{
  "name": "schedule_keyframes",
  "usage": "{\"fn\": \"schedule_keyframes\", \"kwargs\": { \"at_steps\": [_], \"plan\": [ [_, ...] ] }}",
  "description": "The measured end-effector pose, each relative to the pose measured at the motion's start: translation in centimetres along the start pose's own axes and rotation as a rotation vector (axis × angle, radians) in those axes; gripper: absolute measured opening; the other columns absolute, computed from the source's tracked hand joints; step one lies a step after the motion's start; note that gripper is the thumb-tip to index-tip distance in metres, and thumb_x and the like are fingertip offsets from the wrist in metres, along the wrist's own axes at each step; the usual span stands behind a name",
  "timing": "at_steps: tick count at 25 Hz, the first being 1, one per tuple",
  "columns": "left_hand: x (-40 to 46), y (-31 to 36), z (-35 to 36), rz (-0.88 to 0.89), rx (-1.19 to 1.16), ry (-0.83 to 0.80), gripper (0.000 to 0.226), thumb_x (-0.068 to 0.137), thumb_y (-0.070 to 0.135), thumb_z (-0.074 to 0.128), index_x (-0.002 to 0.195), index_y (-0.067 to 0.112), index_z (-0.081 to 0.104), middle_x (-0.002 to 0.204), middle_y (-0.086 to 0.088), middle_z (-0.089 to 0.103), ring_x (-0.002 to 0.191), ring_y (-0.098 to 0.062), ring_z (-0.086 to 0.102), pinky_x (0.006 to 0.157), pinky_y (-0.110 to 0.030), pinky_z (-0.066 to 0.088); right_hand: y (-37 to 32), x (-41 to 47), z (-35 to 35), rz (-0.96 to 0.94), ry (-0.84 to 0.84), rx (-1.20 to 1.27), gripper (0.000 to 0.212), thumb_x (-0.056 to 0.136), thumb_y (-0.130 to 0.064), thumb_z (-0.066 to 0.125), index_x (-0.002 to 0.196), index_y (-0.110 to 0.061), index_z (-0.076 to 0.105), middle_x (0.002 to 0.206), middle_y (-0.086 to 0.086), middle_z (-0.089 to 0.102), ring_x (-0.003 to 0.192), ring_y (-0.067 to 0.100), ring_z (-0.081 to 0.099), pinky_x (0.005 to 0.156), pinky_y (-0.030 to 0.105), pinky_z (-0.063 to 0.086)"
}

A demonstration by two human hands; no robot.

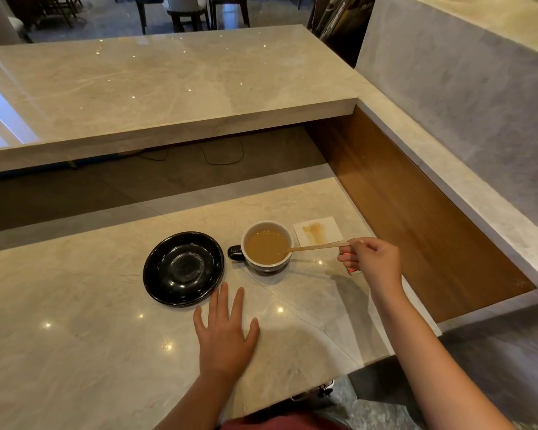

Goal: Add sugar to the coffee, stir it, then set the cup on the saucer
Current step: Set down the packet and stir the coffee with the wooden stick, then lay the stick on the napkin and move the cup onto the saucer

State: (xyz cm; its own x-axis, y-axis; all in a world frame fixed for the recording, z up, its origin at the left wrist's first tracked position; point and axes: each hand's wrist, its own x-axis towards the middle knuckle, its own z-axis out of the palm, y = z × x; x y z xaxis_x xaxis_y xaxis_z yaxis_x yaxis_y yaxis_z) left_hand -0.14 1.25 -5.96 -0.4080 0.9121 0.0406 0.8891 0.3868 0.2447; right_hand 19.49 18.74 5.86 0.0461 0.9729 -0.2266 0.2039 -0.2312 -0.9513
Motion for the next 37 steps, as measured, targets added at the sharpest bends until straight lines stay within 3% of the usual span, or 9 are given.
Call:
{"fn": "schedule_keyframes", "kwargs": {
  "at_steps": [3, 8, 11, 13, 17, 21, 26, 29, 37],
  "plan": [
    [0.0, 0.0, -0.1, 0.006, 0.0, 0.0, 0.063, 0.086, 0.053, 0.034, 0.14, 0.022, 0.036, 0.15, -0.011, 0.026, 0.137, -0.026, 0.017, 0.106, -0.055, 0.009, 0.3, 0.0, -0.8, 0.016, -0.002, 0.062, 0.028, 0.088, -0.003, 0.05, 0.066, -0.01, 0.067, 0.078, 0.021, 0.071, 0.06, 0.026, 0.067, 0.061, 0.036, 0.055],
    [-0.1, 0.1, -0.2, 0.002, 0.007, -0.007, 0.063, 0.086, 0.053, 0.034, 0.14, 0.022, 0.036, 0.151, -0.01, 0.026, 0.138, -0.025, 0.015, 0.107, -0.054, 0.007, 0.4, 0.1, -2.5, -0.005, 0.023, 0.183, 0.021, 0.091, -0.005, 0.051, 0.077, -0.009, 0.067, 0.078, 0.012, 0.07, 0.054, 0.009, 0.068, 0.051, 0.017, 0.056],
    [-0.1, 0.1, -0.3, -0.003, 0.003, -0.006, 0.062, 0.085, 0.052, 0.033, 0.14, 0.022, 0.037, 0.15, -0.011, 0.028, 0.137, -0.025, 0.017, 0.106, -0.053, 0.007, 0.6, 1.0, -2.8, -0.108, 0.018, 0.139, 0.017, 0.092, -0.007, 0.05, 0.093, -0.004, 0.067, 0.083, 0.011, 0.069, 0.061, 0.009, 0.07, 0.057, 0.017, 0.057],
    [-0.1, 0.1, -0.3, -0.001, 0.002, -0.001, 0.062, 0.085, 0.051, 0.034, 0.139, 0.021, 0.037, 0.149, -0.011, 0.028, 0.137, -0.025, 0.018, 0.106, -0.052, 0.006, 0.9, 1.6, -2.5, -0.27, 0.006, -0.007, 0.017, 0.091, -0.008, 0.052, 0.097, -0.008, 0.068, 0.086, 0.009, 0.071, 0.074, 0.016, 0.071, 0.068, 0.023, 0.059],
    [-0.1, 0.1, -0.2, -0.007, 0.0, 0.004, 0.063, 0.085, 0.053, 0.034, 0.14, 0.022, 0.036, 0.15, -0.01, 0.027, 0.137, -0.025, 0.018, 0.106, -0.054, 0.008, 1.2, 1.9, -1.4, -0.853, -0.037, -0.433, 0.019, 0.088, -0.01, 0.057, 0.101, -0.004, 0.069, 0.088, 0.009, 0.074, 0.074, 0.016, 0.069, 0.074, 0.006, 0.046],
    [0.0, 0.1, -0.1, -0.026, 0.018, -0.008, 0.067, 0.084, 0.056, 0.028, 0.143, 0.025, 0.03, 0.153, -0.007, 0.02, 0.139, -0.022, 0.009, 0.108, -0.051, 0.003, 3.2, 3.0, -0.5, -1.227, -0.137, -0.725, 0.021, 0.084, -0.009, 0.06, 0.104, -0.004, 0.066, 0.088, 0.013, 0.075, 0.074, 0.022, 0.071, 0.066, 0.028, 0.059],
    [0.0, 0.1, -0.2, -0.035, -0.002, -0.013, 0.067, 0.084, 0.058, 0.027, 0.143, 0.026, 0.028, 0.154, -0.006, 0.018, 0.139, -0.021, 0.008, 0.109, -0.051, 0.002, 5.2, 3.2, 0.0, -1.283, -0.199, -0.852, 0.03, 0.071, 0.005, 0.073, 0.099, -0.002, 0.068, 0.092, 0.013, 0.075, 0.08, 0.025, 0.071, 0.064, 0.033, 0.061],
    [0.0, 0.1, -0.2, -0.026, -0.01, -0.009, 0.067, 0.084, 0.057, 0.028, 0.143, 0.025, 0.03, 0.153, -0.007, 0.02, 0.139, -0.022, 0.01, 0.108, -0.052, 0.003, 5.6, 3.0, -0.3, -1.308, -0.248, -0.857, 0.017, 0.08, -0.006, 0.064, 0.095, -0.001, 0.07, 0.092, 0.015, 0.074, 0.08, 0.026, 0.071, 0.064, 0.032, 0.06],
    [-0.1, 0.1, -0.2, -0.024, -0.012, -0.009, 0.066, 0.085, 0.057, 0.03, 0.143, 0.026, 0.029, 0.153, -0.007, 0.02, 0.139, -0.022, 0.011, 0.108, -0.052, 0.004, 7.1, 2.7, -0.9, -1.151, -0.483, -0.985, 0.033, 0.087, -0.027, 0.047, 0.098, -0.005, 0.068, 0.097, 0.01, 0.071, 0.085, 0.024, 0.067, 0.067, 0.034, 0.058]
  ]
}}
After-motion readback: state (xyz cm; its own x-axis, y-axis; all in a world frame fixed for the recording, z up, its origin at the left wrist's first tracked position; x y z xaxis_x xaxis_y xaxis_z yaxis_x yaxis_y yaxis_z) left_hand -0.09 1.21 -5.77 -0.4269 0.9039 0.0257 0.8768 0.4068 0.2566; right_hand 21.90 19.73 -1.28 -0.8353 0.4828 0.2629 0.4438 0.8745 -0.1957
